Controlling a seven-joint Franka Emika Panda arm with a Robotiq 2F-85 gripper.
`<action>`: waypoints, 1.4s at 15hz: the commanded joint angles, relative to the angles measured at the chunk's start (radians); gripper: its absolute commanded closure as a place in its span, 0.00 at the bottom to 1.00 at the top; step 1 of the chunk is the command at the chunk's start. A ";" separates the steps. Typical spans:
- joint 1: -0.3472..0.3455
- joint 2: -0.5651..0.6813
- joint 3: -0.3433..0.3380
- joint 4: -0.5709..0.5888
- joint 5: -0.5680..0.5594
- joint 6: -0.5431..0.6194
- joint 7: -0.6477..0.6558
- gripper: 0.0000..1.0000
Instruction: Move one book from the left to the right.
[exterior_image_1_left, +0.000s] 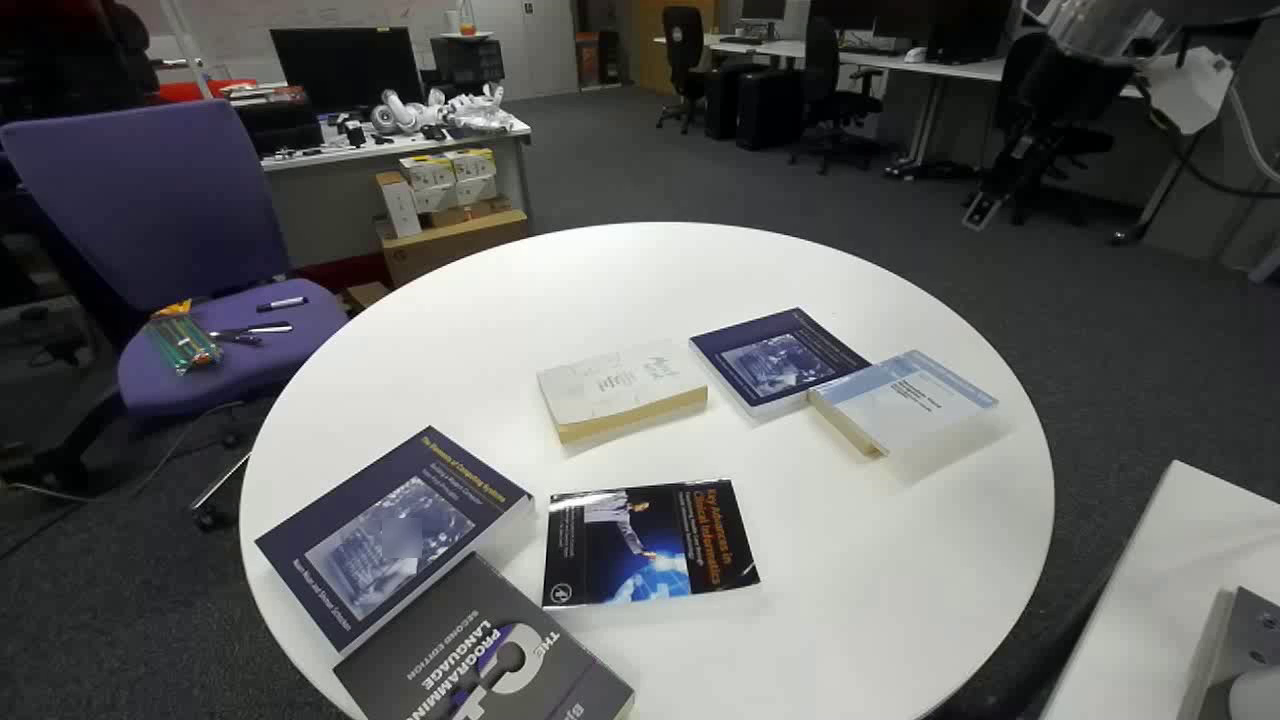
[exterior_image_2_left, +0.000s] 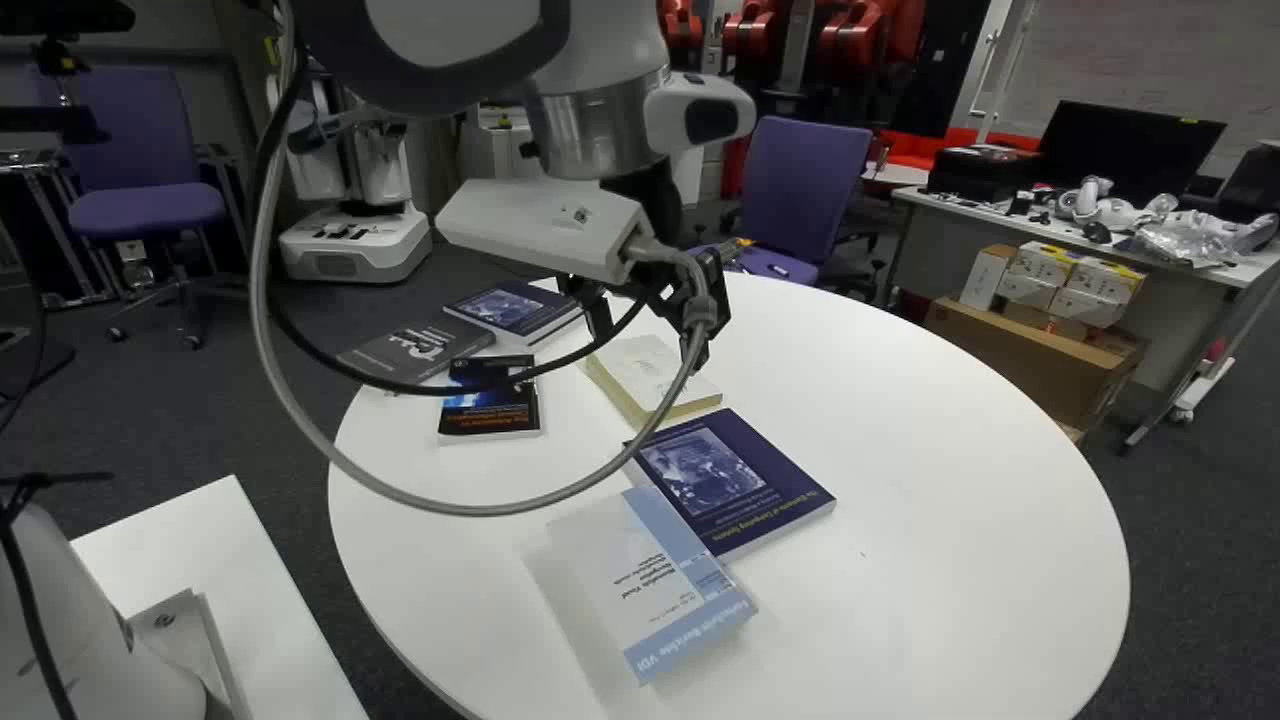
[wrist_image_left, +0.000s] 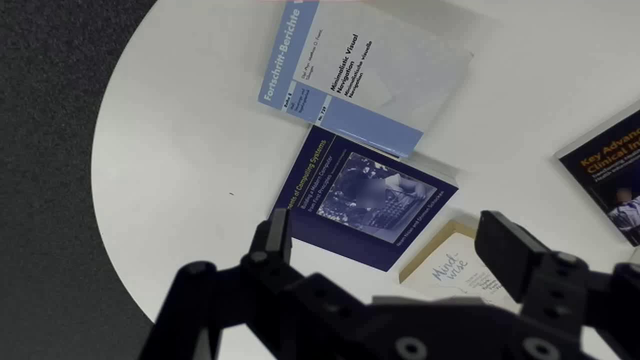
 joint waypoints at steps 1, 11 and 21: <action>-0.018 0.004 0.019 0.001 0.013 -0.002 -0.009 0.00; 0.290 0.328 0.112 0.088 0.445 0.232 -0.094 0.00; 0.189 0.624 0.411 0.357 0.782 0.237 -0.244 0.00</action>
